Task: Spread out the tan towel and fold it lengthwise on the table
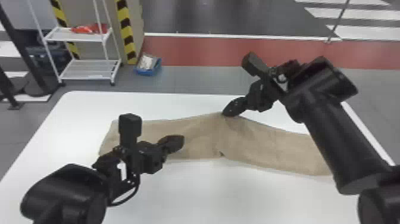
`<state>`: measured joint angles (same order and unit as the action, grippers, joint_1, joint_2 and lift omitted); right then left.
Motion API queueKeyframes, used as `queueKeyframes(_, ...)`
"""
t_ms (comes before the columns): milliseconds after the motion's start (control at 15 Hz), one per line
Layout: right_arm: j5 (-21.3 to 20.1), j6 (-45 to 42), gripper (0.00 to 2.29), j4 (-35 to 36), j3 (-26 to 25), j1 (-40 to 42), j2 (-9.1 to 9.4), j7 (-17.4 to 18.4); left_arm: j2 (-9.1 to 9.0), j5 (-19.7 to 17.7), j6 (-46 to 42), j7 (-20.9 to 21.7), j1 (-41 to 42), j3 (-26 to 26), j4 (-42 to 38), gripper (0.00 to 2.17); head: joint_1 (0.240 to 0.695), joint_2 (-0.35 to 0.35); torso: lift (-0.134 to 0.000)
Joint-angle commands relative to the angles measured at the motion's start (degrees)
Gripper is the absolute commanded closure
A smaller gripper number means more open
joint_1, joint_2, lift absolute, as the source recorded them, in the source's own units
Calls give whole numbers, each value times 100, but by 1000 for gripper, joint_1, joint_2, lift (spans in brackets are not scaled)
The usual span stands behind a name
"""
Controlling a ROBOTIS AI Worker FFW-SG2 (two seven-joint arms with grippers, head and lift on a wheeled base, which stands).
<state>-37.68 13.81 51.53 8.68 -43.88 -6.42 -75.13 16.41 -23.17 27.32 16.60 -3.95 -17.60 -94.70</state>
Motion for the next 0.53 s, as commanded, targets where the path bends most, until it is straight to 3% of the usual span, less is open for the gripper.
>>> queueKeyframes(0, -82, -84, 1305, -240, 90, -59, 36, 166, 11, 40, 24, 19, 17, 2, -4, 1082, 695, -50, -124)
queueKeyframes(200, -196, -190, 1305, -425, 450, -50, 53, 438, 20, 102, 24, 36, 26, 11, 48, 1082, 695, -48, -124)
queueKeyframes(467, -249, -348, 1281, -469, 494, -6, 71, 632, 29, 286, 24, 27, 8, 11, 101, 1082, 695, -38, -124)
